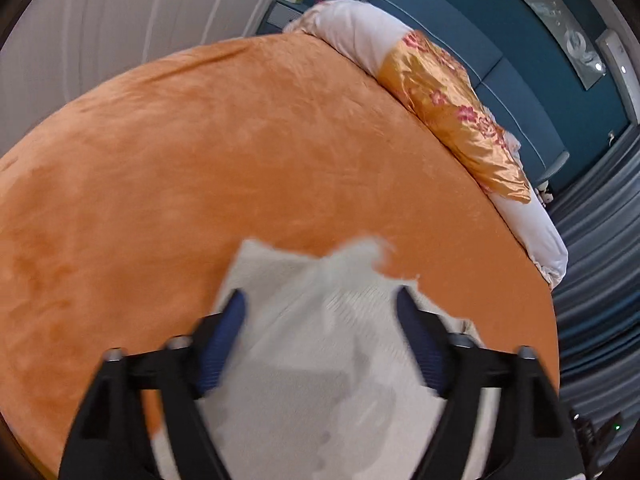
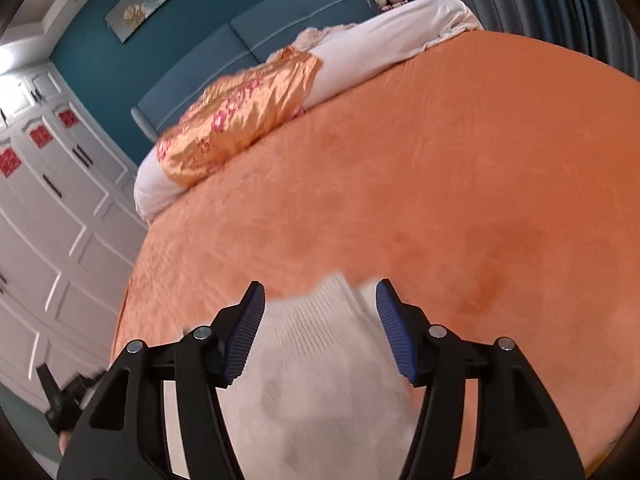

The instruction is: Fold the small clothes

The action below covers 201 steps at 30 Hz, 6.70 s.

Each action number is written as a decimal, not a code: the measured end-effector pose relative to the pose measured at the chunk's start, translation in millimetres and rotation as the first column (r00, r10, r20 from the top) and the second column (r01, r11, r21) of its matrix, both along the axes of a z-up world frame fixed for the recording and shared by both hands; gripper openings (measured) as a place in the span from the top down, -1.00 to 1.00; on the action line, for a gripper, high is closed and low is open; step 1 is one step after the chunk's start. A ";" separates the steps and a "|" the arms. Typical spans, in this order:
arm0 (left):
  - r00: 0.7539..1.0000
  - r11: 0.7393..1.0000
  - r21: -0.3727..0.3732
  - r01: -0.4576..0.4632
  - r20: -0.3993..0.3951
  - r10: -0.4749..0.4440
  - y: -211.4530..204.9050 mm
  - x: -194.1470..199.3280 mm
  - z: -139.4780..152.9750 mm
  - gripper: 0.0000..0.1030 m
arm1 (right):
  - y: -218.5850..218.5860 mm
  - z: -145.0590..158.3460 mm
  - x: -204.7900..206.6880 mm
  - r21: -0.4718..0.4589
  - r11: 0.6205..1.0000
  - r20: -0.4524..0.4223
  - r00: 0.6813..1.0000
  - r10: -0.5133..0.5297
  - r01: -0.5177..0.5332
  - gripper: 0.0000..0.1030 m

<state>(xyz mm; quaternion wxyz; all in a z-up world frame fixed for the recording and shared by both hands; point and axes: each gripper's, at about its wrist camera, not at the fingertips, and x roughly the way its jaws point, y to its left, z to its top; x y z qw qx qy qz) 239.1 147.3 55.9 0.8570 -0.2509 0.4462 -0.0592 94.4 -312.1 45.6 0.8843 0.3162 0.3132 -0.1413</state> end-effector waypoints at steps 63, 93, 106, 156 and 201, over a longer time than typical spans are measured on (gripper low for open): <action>0.974 0.979 0.129 0.157 -0.184 -0.132 24.1 -3.5 -54.1 0.90 | 8.5 -92.1 15.6 0.022 0.996 -0.322 0.942 0.094 -0.092 0.80; 0.974 0.965 0.154 0.214 -0.111 -0.198 -21.6 4.6 -41.0 0.90 | 43.9 -37.0 43.7 -0.111 0.971 -0.184 0.965 0.189 -0.212 0.86; 0.985 0.967 0.238 0.088 -0.165 -0.050 6.3 15.5 -69.0 0.80 | -11.3 -84.1 36.5 -0.061 0.997 -0.324 0.946 0.026 -0.048 0.82; 0.962 0.931 0.283 0.231 -0.208 -0.175 -4.6 -131.0 -68.1 0.86 | 64.8 -33.7 -135.3 -0.099 0.993 -0.269 0.963 0.034 -0.063 0.83; 0.979 0.963 0.241 0.119 -0.190 -0.073 5.0 18.6 -76.4 0.84 | -2.9 -83.6 33.5 -0.105 0.993 -0.370 0.929 0.015 -0.058 0.80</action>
